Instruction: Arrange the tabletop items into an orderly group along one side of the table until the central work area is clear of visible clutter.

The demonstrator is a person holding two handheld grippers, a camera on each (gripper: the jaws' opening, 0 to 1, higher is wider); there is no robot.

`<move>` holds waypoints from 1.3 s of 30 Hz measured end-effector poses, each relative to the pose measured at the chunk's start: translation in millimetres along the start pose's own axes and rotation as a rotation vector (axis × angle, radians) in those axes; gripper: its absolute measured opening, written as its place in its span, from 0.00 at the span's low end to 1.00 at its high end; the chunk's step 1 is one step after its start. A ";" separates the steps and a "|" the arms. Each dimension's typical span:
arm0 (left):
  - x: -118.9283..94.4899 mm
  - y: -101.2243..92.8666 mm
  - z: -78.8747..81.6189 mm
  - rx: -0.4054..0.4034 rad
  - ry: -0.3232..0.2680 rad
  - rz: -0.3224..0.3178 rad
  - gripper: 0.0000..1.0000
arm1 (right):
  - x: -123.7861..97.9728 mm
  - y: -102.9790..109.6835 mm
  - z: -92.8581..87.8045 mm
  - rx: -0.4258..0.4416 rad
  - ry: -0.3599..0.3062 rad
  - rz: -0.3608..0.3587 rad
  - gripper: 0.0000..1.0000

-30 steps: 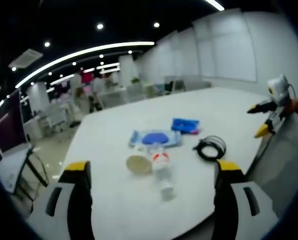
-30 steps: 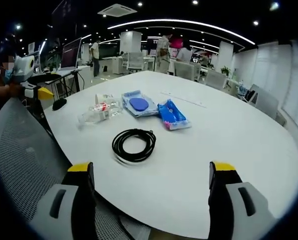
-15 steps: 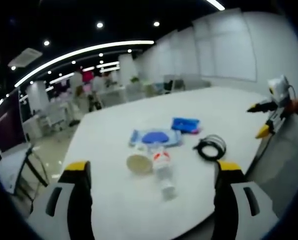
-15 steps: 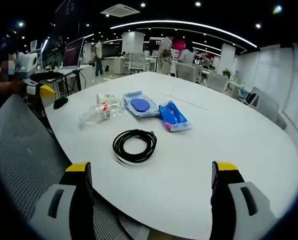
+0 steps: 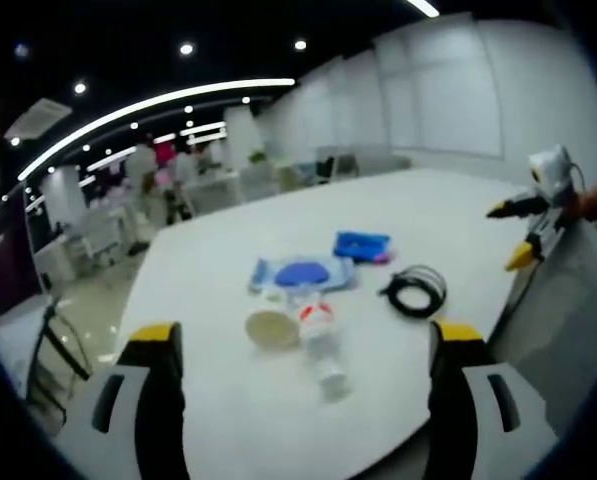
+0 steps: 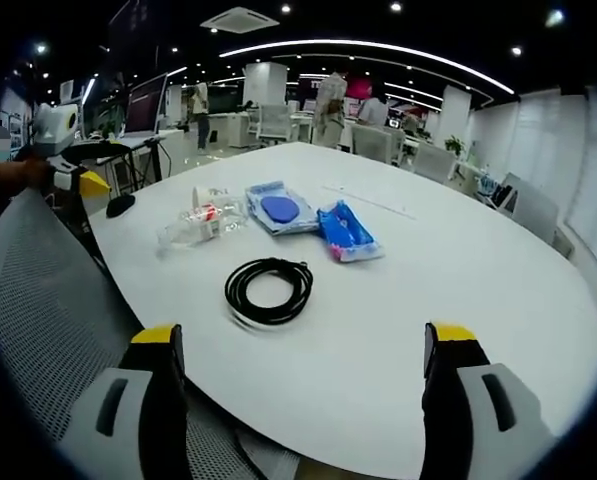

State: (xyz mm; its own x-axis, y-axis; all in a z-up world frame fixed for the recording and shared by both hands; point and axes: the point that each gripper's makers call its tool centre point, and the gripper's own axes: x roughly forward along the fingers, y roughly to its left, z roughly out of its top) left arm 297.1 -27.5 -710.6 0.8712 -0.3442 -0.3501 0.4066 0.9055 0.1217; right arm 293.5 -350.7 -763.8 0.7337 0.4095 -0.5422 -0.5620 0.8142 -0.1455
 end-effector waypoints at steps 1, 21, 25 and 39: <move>0.9 0.9 -0.5 0.000 0.004 0.001 0.98 | -0.1 -0.2 0.1 0.002 -0.002 -0.001 0.99; 24.7 4.8 -0.4 -0.036 0.070 0.001 0.99 | -1.4 -3.8 -1.3 0.022 -0.003 -0.016 0.96; 33.3 0.4 -3.7 -0.027 0.093 -0.016 0.99 | -1.5 -4.0 -1.3 0.024 -0.004 -0.016 0.95; 66.8 -14.6 -23.8 -0.064 0.203 -0.068 0.90 | -2.6 -6.9 -3.5 0.034 0.001 -0.017 0.94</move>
State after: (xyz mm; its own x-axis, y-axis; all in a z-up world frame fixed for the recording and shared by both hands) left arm 342.7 -57.8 -757.8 0.7664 -0.3536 -0.5363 0.4383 0.8982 0.0342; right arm 294.1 -358.8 -764.3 0.7426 0.3956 -0.5405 -0.5364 0.8344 -0.1263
